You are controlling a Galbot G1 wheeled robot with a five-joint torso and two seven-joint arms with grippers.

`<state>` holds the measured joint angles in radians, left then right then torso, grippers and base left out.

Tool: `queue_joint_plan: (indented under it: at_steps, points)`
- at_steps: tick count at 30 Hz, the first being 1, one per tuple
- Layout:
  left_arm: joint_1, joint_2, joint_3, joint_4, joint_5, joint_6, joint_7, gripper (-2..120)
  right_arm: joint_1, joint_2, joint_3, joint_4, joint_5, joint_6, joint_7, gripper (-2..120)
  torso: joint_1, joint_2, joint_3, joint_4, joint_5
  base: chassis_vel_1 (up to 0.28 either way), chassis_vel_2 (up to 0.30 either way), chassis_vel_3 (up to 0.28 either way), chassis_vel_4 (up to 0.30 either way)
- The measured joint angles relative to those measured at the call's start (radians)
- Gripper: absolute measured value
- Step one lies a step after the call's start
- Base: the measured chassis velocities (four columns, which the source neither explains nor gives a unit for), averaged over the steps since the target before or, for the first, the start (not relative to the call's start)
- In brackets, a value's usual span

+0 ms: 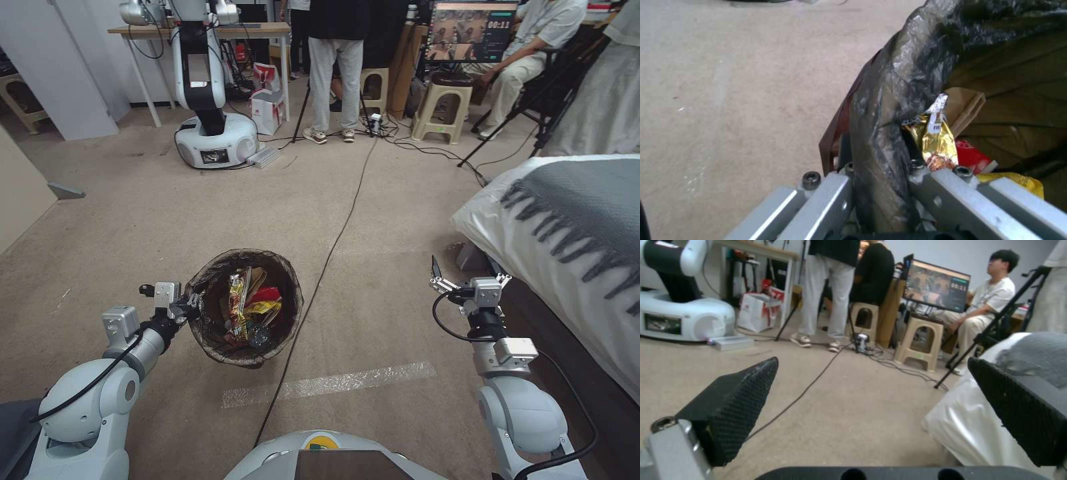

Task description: Pick up the trash bin, then pick up the garbage from the floor and place it into the trash bin.

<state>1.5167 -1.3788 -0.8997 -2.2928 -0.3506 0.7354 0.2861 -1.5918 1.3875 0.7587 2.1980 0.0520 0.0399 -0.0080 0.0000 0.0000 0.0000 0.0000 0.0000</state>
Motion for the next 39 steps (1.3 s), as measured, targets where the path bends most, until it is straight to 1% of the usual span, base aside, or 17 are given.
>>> queue_joint_plan:
  at_steps: [21,24,28,30,31,33,35,36,39]
  points:
    - [-0.005,-0.001,0.015,0.003,-0.012,0.000,0.008,0,0.002,0.000,0.006,-0.004,-0.001,0.002,0.000,100,0.000,0.000,0.000,0.0000,0.0000,0.040,0.039,0.037,0.042]
    - [-0.013,0.004,0.030,0.008,-0.093,0.000,-0.067,0,0.003,0.000,0.007,-0.005,-0.001,0.002,0.000,100,0.000,0.000,0.000,0.0001,0.0000,0.027,0.024,0.035,0.037]
    - [-0.018,0.021,0.039,0.019,-0.113,0.000,-0.071,0,0.004,-0.001,0.007,-0.005,-0.001,0.002,0.001,100,0.000,0.000,0.000,0.0000,0.0001,0.000,0.000,0.000,0.000]
    - [-0.030,0.048,0.047,0.038,-0.140,0.000,-0.085,0,0.007,-0.003,0.006,-0.006,-0.001,0.002,0.001,100,0.000,0.000,0.000,-0.0002,0.0000,0.000,0.000,0.000,0.000]
    - [-0.030,0.048,0.047,0.038,-0.140,0.000,-0.085,0,0.007,-0.003,0.006,-0.006,-0.001,0.002,0.001,100,0.000,0.000,0.000,-0.0002,0.0000,0.000,0.000,0.000,0.000]
    - [-0.037,0.063,0.052,0.050,-0.176,0.000,-0.104,0,0.010,-0.005,0.002,-0.008,-0.001,0.002,0.001,100,0.000,0.000,0.000,-0.0003,0.0000,0.000,0.000,0.000,0.000]
    - [-0.044,0.081,0.059,0.068,-0.238,0.000,-0.139,0,0.020,-0.011,-0.015,-0.015,-0.001,0.000,0.001,100,0.000,0.000,0.000,-0.0002,0.0000,0.000,0.000,0.000,0.000]
    - [-0.044,0.081,0.059,0.068,-0.238,0.000,-0.139,0,0.020,-0.011,-0.015,-0.015,-0.001,0.000,0.001,100,0.000,0.000,0.000,-0.0002,0.0000,0.000,0.000,0.000,0.000]
    - [-0.053,0.102,0.072,0.099,-0.327,0.000,-0.194,0,0.033,-0.021,-0.035,-0.023,-0.001,-0.004,0.002,100,0.000,0.000,0.000,0.0002,0.0000,0.000,0.000,0.000,0.000]
